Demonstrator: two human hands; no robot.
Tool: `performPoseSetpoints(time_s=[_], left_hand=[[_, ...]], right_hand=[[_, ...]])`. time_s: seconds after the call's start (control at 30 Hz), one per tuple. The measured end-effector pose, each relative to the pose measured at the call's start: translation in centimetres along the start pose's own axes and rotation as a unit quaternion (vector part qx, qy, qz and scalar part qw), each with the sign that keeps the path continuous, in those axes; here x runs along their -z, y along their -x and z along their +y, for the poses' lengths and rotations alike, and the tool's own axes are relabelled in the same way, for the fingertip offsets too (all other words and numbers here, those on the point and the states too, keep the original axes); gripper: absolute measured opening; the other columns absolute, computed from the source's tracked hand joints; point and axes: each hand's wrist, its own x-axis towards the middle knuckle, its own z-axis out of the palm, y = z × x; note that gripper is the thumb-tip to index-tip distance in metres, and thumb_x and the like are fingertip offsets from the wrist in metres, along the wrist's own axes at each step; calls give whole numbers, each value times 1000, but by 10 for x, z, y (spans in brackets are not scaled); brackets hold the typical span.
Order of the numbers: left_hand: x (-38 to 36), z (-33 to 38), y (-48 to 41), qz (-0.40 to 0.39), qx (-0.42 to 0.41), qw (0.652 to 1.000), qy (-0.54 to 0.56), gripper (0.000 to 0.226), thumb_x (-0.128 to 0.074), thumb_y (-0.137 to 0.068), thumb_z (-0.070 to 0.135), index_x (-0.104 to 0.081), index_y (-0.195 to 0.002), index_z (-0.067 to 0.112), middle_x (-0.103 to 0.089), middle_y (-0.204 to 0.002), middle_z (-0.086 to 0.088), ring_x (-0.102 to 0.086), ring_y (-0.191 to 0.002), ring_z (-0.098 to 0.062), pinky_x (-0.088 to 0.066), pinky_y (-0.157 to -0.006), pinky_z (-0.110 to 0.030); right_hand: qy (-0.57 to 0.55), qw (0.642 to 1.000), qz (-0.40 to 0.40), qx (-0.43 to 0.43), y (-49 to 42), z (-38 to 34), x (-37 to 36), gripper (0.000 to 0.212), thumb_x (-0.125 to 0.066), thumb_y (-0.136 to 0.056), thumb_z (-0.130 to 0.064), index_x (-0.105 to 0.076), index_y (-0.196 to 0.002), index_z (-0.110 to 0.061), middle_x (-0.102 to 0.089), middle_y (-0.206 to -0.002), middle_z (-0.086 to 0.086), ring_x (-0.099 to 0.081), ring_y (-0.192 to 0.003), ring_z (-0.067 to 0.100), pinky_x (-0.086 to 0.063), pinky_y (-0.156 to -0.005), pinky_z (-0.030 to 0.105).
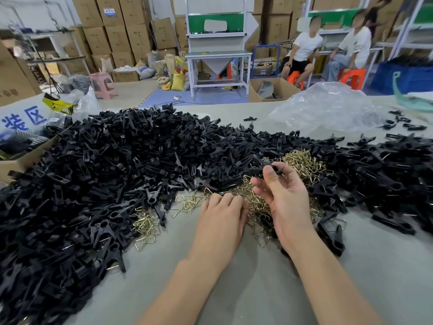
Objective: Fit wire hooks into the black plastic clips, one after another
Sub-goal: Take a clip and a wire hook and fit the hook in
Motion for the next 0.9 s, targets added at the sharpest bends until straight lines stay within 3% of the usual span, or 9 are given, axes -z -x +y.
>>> performPoseSetpoints(time_s=[0.07, 0.2, 0.37, 0.5, 0.63, 0.77, 0.83, 0.9], left_hand=[[0, -3, 3, -1, -2, 1000, 11, 21, -43, -104, 37, -61, -111, 27, -61, -107, 9, -51, -105, -20, -38, -94, -33], [1, -8, 7, -32, -4, 999, -1, 33, -42, -103, 45, -56, -130, 32, -56, -117, 9, -46, -113, -20, -33, -101, -34], [3, -12, 6, -46, 11, 998, 46, 20, -50, -99, 48, -57, -110, 33, -52, -113, 13, -41, -114, -14, -28, -102, -31], [7, -15, 13, -15, 13, 992, 127, 5, -58, -97, 36, -53, -98, 36, -48, -90, 29, -35, -98, -2, -27, -92, -24], [12, -24, 17, -20, 35, 985, 171, 13, -56, -96, 32, -48, -89, 40, -54, -89, 25, -41, -96, 0, -31, -83, -21], [21, -26, 13, 47, 49, 969, 236, 14, -56, -97, 30, -52, -88, 40, -58, -95, 24, -54, -98, -1, -42, -83, -18], [27, -28, 13, 99, 19, 977, 190, 10, -54, -98, 29, -53, -91, 36, -56, -95, 21, -54, -94, -3, -40, -84, -18], [29, -29, 12, 138, -38, 985, 92, 6, -52, -99, 24, -56, -96, 28, -55, -94, 16, -53, -87, -9, -43, -84, -28]], right_hand=[[3, 1000, 0, -3, 0, -1, -1, 24, -69, -86, -14, -60, -109, -12, -70, -71, -10, -73, -72, 16, -59, -63, 23], [3, 1000, 8, -5, 0, -2, -2, 31, -72, -79, -20, -61, -108, -13, -68, -74, -6, -73, -72, 17, -58, -63, 23], [21, 1000, 8, -1, 1, 0, -1, 33, -73, -78, -23, -61, -108, -15, -69, -73, -7, -73, -71, 17, -57, -62, 23], [38, 999, 7, 2, 1, 0, -1, 35, -73, -78, -25, -61, -110, -14, -69, -77, -5, -74, -73, 19, -58, -63, 24], [37, 999, 8, 2, 1, 1, -1, 38, -74, -77, -26, -61, -111, -13, -66, -85, 4, -74, -74, 19, -58, -63, 25], [51, 999, 0, 4, 1, 2, -1, 37, -73, -78, -27, -62, -111, -15, -66, -95, 11, -75, -76, 20, -59, -64, 25], [61, 998, -3, 2, 2, 2, -2, 34, -73, -79, -27, -62, -110, -17, -66, -104, 21, -75, -77, 20, -59, -64, 25], [68, 998, -2, 0, 2, 1, -2, 34, -73, -78, -27, -62, -109, -18, -64, -112, 28, -76, -79, 21, -59, -65, 25]])
